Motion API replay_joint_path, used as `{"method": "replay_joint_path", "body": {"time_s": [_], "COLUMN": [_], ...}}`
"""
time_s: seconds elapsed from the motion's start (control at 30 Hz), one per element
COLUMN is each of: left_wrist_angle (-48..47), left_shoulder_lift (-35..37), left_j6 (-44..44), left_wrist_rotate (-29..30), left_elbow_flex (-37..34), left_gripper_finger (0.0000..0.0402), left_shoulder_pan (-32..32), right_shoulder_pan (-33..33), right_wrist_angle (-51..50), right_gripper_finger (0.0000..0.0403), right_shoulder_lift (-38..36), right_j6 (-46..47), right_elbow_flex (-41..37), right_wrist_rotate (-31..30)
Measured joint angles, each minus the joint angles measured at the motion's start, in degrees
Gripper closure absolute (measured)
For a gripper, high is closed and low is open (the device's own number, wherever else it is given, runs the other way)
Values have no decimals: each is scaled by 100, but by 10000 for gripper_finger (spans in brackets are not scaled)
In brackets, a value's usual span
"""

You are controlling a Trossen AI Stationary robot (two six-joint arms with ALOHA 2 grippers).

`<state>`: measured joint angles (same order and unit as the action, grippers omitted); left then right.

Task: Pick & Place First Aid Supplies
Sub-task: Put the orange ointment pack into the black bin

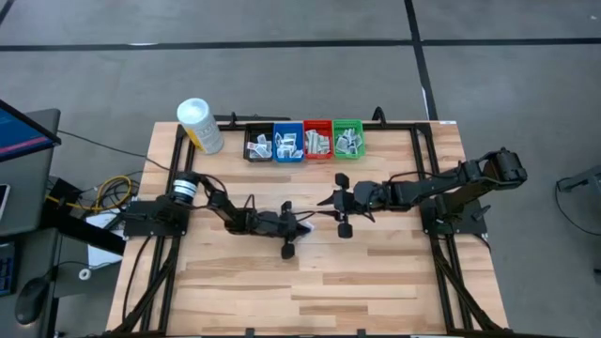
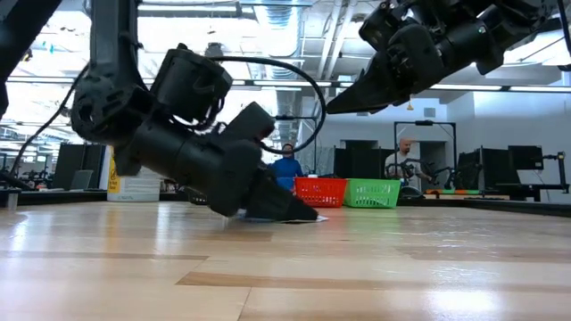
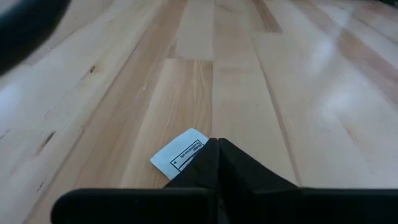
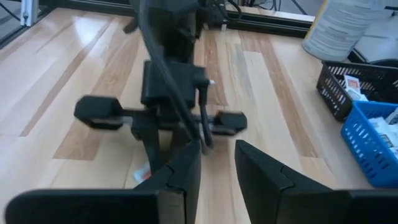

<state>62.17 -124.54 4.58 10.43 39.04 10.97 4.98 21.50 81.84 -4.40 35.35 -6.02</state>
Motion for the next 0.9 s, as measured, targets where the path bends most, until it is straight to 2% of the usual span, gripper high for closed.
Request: {"method": "replay_joint_path", "body": {"time_s": [0.1, 0.3, 0.43, 0.7, 0.9], "left_wrist_angle": [-416, -1846, -2542, -2751, -2675], "left_shoulder_lift": [471, 1562, 2007, 1937, 1608], "left_j6": [-51, -95, -71, -122, -111], "left_wrist_rotate": [2, 29, 3, 17, 169], "left_elbow_flex": [-150, -309, -299, -290, -274], "left_gripper_finger": [382, 349, 318, 265, 245], "left_shoulder_pan": [1, 1, 84, 217, 209], "right_shoulder_pan": [-56, -103, -96, -92, -92], "right_wrist_angle": [2, 5, -1, 37, 42], "right_gripper_finger": [310, 310, 310, 310, 310], "right_shoulder_lift": [0, 0, 0, 0, 0], "right_j6": [-27, -25, -23, -7, -7], "right_elbow_flex": [0, 0, 0, 0, 0], "right_wrist_rotate": [-1, -2, -2, 0, 0]}}
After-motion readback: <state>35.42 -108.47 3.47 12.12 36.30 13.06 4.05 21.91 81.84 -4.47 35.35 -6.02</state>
